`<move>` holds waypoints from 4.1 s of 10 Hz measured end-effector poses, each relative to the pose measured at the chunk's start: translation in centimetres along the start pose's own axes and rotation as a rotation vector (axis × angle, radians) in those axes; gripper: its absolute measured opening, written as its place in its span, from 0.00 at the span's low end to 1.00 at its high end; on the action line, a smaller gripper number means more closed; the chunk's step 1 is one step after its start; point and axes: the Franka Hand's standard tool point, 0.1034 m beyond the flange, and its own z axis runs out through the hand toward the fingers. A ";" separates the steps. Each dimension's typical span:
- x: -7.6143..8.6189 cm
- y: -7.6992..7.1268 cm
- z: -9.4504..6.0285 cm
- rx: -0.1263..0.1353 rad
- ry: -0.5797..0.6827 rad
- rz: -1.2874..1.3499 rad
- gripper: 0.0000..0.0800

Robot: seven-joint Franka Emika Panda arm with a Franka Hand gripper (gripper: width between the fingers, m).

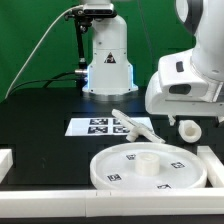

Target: Assemble round table

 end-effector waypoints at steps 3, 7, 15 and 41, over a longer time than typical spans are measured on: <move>-1.0 -0.8 2.7 0.111 0.001 0.107 0.81; -1.5 -0.6 2.7 0.113 -0.018 0.126 0.81; -2.2 -0.5 4.0 0.005 -0.278 0.152 0.81; -1.8 3.7 -8.7 0.175 0.389 0.116 0.51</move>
Offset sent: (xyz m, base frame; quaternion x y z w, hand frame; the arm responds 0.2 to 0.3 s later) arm -0.0335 0.0329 0.0212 0.0415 -0.0188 0.0639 0.9969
